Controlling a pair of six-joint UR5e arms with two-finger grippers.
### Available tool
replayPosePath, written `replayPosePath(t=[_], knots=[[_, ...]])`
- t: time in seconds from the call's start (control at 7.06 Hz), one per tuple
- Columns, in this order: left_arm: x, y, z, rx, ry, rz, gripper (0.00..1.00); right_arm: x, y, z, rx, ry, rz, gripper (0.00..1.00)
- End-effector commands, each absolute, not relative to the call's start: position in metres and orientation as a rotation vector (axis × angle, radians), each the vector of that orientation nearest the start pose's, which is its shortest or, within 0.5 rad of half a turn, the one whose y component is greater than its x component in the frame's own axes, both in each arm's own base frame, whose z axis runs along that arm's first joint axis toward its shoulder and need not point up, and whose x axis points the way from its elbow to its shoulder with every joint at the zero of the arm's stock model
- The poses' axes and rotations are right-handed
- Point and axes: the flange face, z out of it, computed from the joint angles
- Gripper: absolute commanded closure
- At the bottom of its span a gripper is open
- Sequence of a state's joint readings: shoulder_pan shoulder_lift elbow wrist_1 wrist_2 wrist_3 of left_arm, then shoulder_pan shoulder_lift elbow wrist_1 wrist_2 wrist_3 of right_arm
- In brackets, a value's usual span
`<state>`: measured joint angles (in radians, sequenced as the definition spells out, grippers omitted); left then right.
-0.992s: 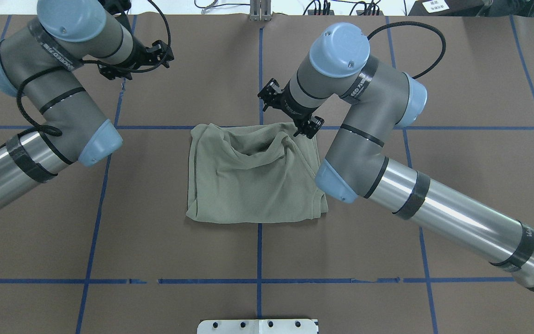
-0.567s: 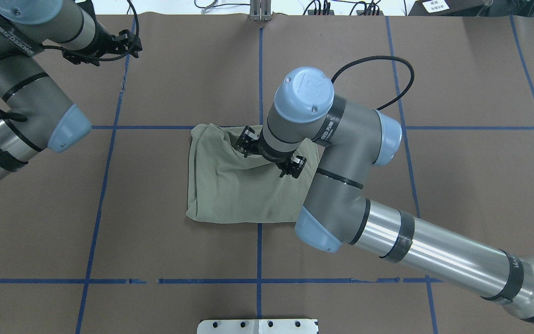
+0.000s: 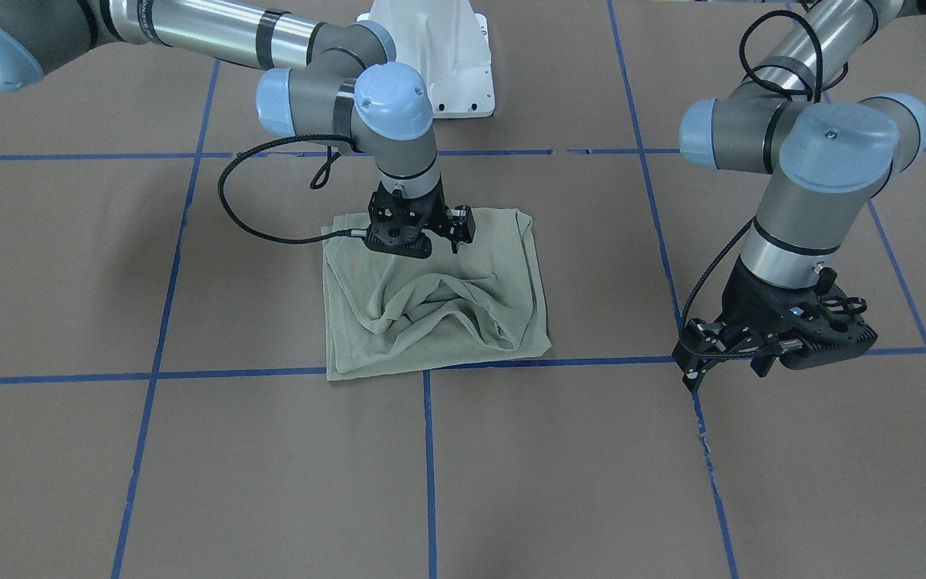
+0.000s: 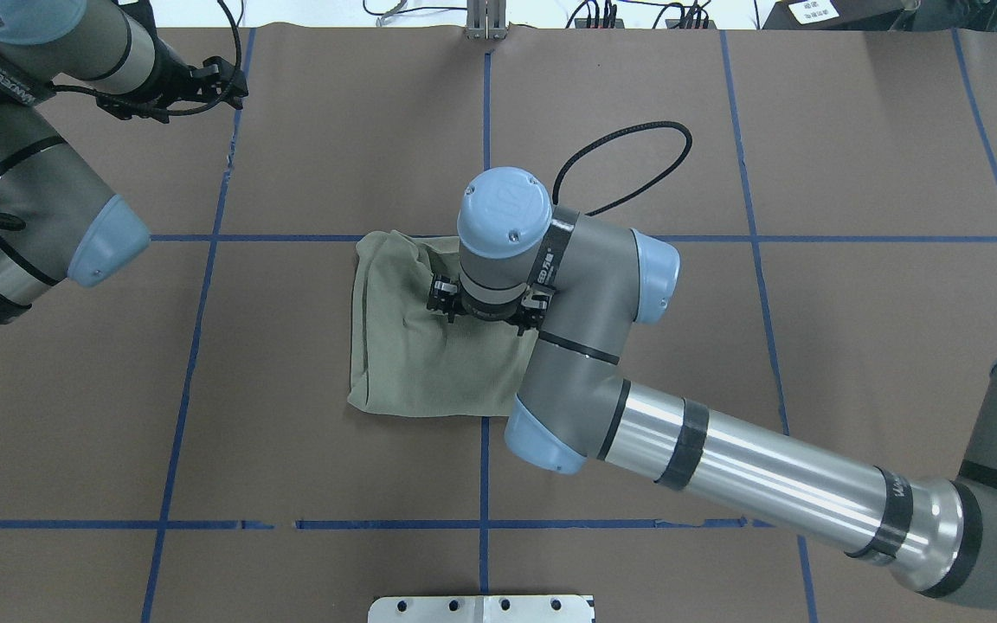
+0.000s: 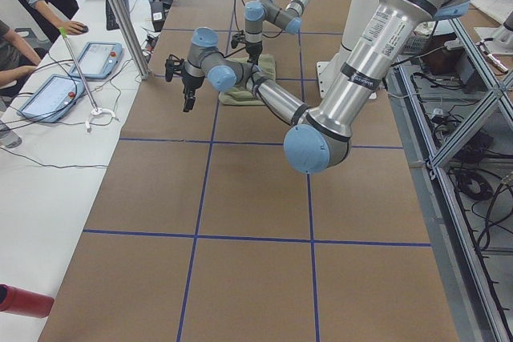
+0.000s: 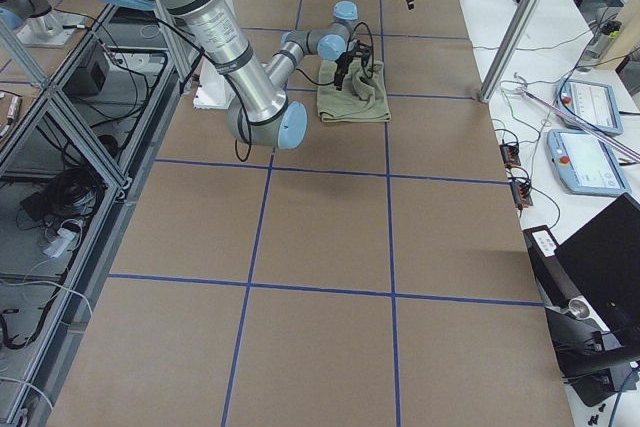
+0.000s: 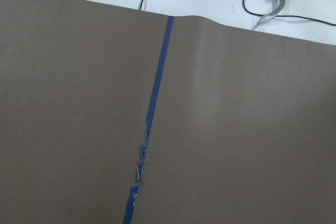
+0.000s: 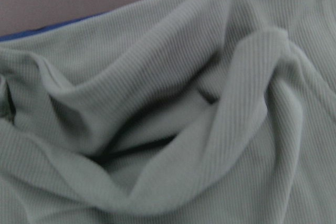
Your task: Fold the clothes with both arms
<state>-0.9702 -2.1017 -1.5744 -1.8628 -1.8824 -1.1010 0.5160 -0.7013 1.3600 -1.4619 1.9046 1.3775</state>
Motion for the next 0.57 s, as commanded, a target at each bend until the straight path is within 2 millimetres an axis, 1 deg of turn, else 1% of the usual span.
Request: replayPosePath(t=[0.0,0.14,0.28,0.42], knots=[[0.303,-0.625,0.321,0.317,0.817,-0.340,0.00,-0.615,-0.545,0.204,0.038,-0.754,0.109,0.00],[0.303,-0.625,0.321,0.317,0.817,-0.340,0.00,-0.615,-0.574,0.213,0.056,-0.755,0.119,0.00],[0.303,-0.624,0.319,0.319,0.821,-0.340,0.00,-0.619,-0.588,0.227,0.067,-0.756,0.120,0.00],[0.302,-0.624,0.317,0.321,0.823,-0.342,0.00,-0.610,-0.599,0.225,0.075,-0.757,0.128,0.00]])
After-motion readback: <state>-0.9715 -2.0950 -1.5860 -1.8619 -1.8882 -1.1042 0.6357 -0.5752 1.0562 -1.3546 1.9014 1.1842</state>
